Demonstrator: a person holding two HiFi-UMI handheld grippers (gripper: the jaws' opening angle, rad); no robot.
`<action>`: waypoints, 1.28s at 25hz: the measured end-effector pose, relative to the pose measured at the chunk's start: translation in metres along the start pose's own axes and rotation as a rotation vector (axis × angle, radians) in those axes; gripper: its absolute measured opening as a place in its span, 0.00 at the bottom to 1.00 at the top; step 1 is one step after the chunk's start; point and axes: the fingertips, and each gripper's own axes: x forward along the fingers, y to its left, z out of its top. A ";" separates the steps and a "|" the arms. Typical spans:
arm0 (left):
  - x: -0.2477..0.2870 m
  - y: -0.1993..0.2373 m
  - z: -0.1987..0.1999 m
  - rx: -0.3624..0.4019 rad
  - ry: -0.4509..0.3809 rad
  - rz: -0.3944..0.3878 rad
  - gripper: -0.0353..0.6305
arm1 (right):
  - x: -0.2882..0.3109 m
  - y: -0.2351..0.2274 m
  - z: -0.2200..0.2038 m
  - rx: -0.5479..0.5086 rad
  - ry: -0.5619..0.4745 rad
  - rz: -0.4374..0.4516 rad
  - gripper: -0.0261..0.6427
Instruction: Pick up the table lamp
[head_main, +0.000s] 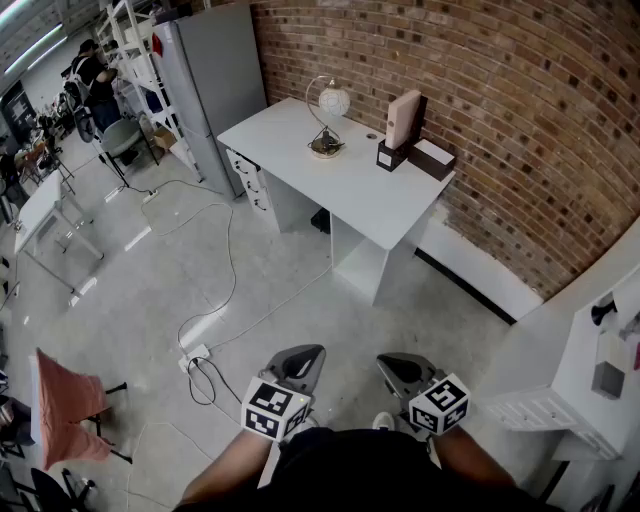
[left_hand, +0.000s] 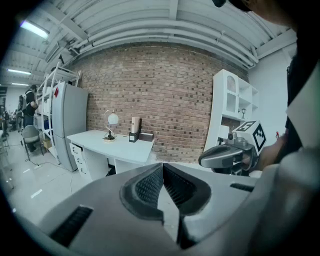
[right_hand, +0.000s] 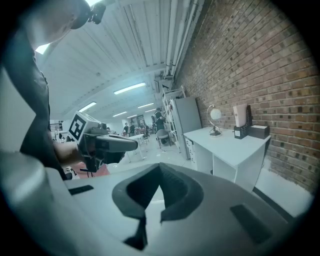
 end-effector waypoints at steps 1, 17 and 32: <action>0.000 0.000 0.002 0.002 -0.003 -0.001 0.06 | 0.000 0.000 0.001 0.000 -0.001 -0.001 0.04; -0.003 -0.004 0.006 0.010 -0.005 -0.008 0.06 | -0.002 0.002 0.009 0.026 -0.042 0.008 0.04; -0.003 -0.003 0.007 0.019 -0.020 0.006 0.06 | -0.004 0.005 0.016 -0.014 -0.052 -0.003 0.10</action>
